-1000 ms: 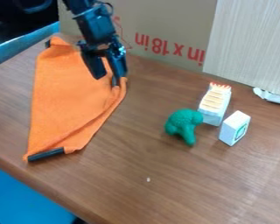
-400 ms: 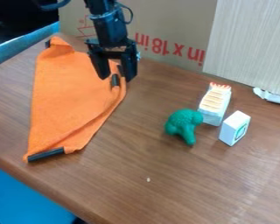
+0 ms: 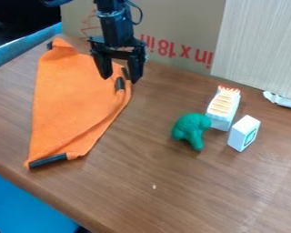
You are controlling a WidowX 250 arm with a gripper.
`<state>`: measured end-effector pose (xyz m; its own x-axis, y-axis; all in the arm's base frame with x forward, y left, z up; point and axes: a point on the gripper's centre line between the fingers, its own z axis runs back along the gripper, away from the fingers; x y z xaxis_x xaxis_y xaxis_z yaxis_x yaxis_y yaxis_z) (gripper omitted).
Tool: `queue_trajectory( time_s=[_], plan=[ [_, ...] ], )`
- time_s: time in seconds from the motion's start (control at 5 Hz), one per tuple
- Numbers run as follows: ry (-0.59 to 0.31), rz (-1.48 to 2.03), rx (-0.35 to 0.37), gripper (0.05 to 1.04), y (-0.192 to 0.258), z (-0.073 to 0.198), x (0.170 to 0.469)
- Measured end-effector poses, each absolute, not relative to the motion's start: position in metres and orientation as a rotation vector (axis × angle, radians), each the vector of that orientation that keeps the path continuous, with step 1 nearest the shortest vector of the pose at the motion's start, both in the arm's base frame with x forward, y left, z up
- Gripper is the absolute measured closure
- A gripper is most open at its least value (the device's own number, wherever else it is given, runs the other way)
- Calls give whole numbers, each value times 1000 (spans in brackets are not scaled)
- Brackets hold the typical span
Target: Unfold the cloth from bottom left to top right
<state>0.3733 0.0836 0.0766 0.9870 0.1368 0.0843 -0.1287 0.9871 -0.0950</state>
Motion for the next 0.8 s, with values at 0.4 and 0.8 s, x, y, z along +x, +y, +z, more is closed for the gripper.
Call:
queue_trajectory(
  time_s=[0.4, 0.8],
  plan=[
    [-104, 180, -31, 85, 90, 76, 376],
    [-108, 203, -5, 85, 95, 76, 376]
  ],
)
